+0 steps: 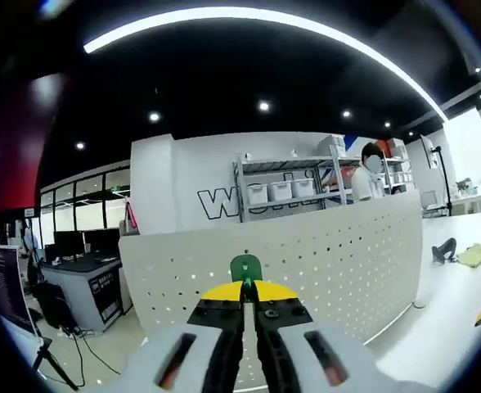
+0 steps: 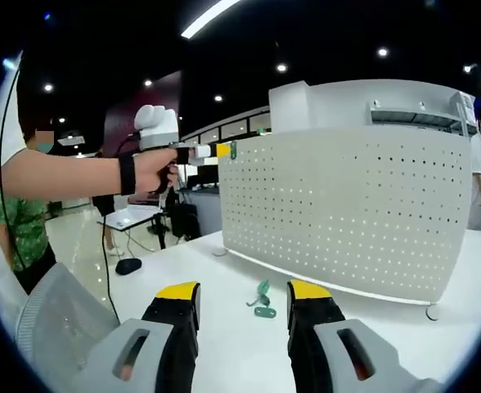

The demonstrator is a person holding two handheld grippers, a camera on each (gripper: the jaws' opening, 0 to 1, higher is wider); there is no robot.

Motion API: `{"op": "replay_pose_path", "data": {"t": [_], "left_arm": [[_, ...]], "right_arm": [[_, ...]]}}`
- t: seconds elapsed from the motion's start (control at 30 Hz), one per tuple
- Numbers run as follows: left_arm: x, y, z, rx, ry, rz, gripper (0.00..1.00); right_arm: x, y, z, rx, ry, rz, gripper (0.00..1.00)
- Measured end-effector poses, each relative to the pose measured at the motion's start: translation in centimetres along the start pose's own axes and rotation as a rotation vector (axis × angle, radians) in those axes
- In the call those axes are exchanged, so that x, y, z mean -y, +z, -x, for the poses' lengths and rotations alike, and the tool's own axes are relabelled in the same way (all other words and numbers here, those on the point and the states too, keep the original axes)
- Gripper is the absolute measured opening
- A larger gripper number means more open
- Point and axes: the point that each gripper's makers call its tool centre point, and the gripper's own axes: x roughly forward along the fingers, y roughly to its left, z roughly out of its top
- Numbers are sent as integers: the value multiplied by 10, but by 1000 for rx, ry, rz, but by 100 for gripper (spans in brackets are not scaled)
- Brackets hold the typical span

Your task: Insert the hook assembly into the mounting plate slot until the hook locks in place.

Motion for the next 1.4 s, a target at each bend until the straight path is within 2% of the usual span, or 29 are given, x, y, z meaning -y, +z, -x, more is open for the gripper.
{"op": "replay_pose_path", "data": {"t": [0.47, 0.73, 1.4], "left_arm": [[-5, -3, -25, 1, 14, -13, 3], [-14, -6, -41, -4, 39, -16, 3], [-20, -10, -76, -4, 61, -9, 3]], "right_arm": [[1, -5, 0, -18, -8, -2, 43], [6, -1, 0, 5, -23, -16, 43], [18, -10, 6, -21, -56, -36, 43]]}}
